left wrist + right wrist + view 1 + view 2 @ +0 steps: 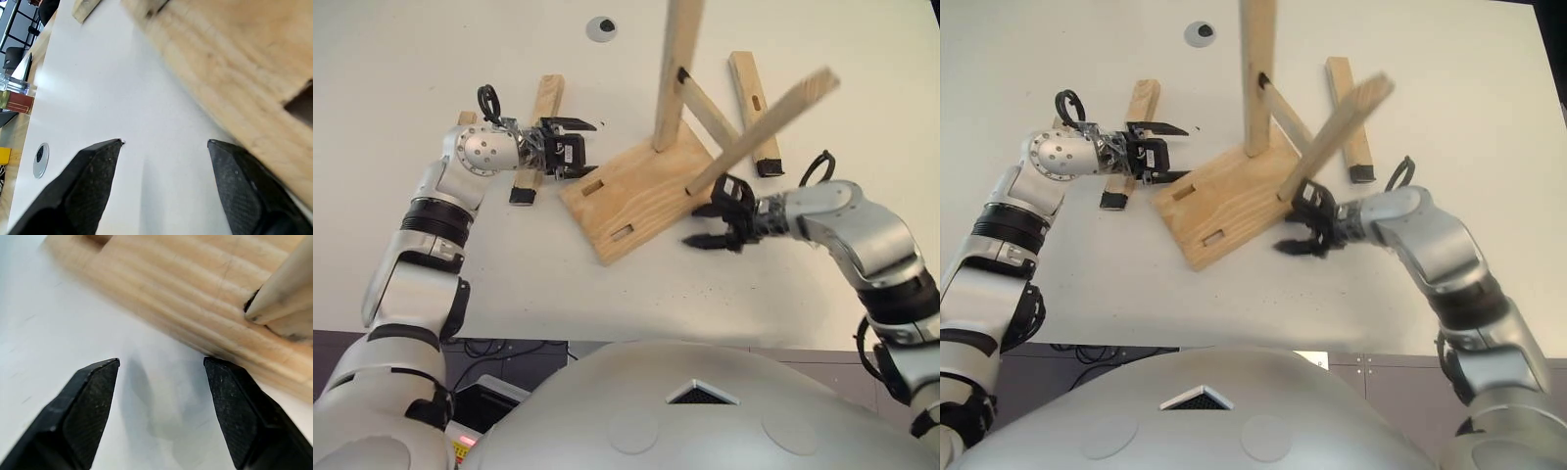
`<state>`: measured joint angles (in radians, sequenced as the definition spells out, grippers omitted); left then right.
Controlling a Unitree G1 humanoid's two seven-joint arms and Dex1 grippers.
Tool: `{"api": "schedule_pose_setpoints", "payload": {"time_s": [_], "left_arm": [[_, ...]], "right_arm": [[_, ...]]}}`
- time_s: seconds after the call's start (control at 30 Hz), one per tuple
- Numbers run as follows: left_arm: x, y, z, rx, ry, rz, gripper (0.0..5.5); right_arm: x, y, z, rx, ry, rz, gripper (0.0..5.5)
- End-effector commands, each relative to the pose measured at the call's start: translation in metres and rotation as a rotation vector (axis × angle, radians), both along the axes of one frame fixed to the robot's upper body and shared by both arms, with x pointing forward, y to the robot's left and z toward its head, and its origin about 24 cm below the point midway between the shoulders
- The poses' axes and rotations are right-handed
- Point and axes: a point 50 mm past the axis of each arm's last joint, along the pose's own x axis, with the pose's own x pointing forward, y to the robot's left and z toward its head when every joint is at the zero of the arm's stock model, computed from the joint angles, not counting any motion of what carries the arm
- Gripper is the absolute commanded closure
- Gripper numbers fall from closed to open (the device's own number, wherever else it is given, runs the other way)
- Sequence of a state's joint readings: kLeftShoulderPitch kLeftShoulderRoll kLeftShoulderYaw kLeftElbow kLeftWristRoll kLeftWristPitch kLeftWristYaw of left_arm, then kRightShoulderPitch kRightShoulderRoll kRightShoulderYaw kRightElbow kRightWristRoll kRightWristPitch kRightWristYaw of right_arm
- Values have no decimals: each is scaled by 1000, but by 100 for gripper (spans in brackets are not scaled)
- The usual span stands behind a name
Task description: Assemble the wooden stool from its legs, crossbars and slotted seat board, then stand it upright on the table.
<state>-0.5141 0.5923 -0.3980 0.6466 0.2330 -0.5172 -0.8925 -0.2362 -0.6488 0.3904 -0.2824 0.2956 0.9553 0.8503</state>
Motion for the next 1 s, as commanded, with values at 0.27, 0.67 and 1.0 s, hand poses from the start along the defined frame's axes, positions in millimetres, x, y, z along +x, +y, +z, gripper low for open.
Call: {"api": "schedule_pose_setpoints", "payload": {"time_s": [0.27,0.67,1.0], "left_arm": [[-22,-13,9,-152,46,54,225],[-55,106,74,-784,-37,868,225],[-90,151,-22,-721,172,1277,225]], "right_arm": [[30,0,-2,-48,-136,-278,231],[19,-36,61,149,-305,-297,231],[19,-35,66,156,-326,-299,231]]}}
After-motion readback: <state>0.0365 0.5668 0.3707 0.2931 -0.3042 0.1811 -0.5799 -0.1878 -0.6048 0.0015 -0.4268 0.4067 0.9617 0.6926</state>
